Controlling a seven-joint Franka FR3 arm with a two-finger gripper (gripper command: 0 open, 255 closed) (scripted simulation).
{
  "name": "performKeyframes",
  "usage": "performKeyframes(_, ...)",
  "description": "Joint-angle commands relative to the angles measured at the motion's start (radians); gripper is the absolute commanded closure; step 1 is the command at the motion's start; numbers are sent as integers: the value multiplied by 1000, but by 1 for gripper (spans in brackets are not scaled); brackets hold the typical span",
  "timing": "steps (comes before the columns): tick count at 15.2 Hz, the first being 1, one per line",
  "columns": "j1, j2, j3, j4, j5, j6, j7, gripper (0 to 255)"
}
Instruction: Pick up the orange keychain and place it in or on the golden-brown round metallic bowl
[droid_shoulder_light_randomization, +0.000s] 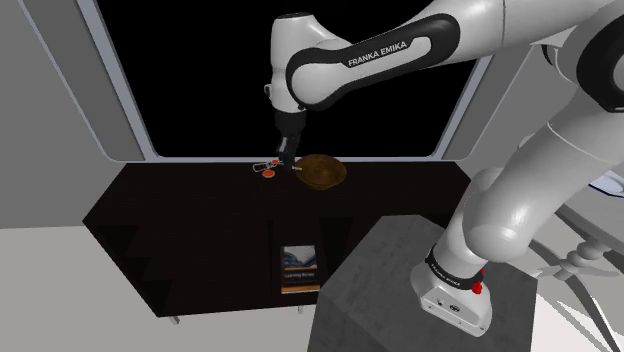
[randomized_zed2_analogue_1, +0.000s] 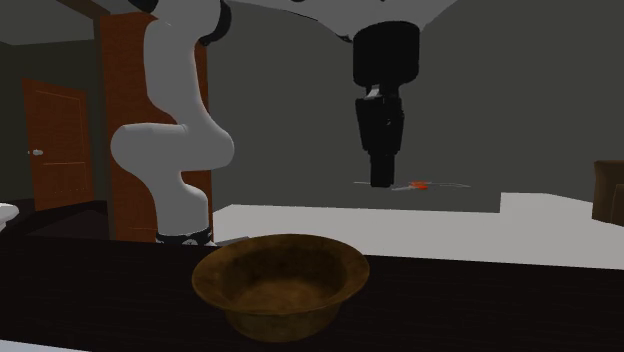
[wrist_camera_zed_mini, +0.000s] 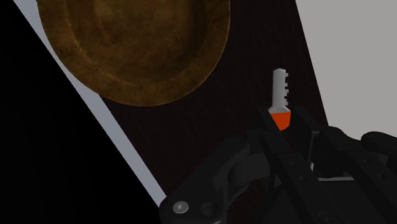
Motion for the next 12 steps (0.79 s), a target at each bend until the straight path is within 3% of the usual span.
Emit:
performKeyframes(1, -14, -43, -24, -39, 2, -5, -41, 255)
performKeyframes(12, -108, -238, -185, -222, -42, -19, -270, 255)
